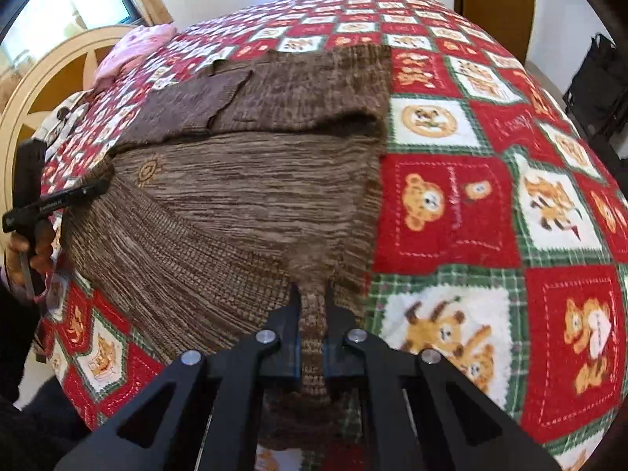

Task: Fold small clothes

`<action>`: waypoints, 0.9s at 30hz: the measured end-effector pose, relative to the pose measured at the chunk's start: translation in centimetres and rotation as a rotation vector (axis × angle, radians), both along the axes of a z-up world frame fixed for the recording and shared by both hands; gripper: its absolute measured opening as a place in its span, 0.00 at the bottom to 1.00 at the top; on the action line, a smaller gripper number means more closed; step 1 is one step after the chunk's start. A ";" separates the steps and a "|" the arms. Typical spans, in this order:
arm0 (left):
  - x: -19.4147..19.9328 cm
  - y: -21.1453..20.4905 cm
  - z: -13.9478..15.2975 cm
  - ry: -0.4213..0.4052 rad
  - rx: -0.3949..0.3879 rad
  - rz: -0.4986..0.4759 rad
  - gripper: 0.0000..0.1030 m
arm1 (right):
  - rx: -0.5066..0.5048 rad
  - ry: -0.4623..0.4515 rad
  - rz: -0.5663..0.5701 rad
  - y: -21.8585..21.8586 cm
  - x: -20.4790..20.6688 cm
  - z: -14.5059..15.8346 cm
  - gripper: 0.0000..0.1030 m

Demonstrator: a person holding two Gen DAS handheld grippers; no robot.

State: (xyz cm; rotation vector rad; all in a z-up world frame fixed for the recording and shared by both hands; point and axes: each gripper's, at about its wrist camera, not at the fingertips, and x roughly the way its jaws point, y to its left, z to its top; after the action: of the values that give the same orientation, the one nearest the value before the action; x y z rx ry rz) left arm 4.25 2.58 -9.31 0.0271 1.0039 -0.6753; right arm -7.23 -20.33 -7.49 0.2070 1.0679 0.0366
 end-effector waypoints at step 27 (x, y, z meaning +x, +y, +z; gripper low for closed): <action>7.5 0.5 10.6 -0.289 -0.126 0.273 0.05 | -0.172 -0.416 -0.038 4.0 12.4 13.4 0.08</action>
State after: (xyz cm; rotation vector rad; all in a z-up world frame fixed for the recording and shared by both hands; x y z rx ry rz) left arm 11.75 3.13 1.32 -0.1181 0.6696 -0.4665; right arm 5.19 -16.38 5.95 0.0591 0.6483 -0.0451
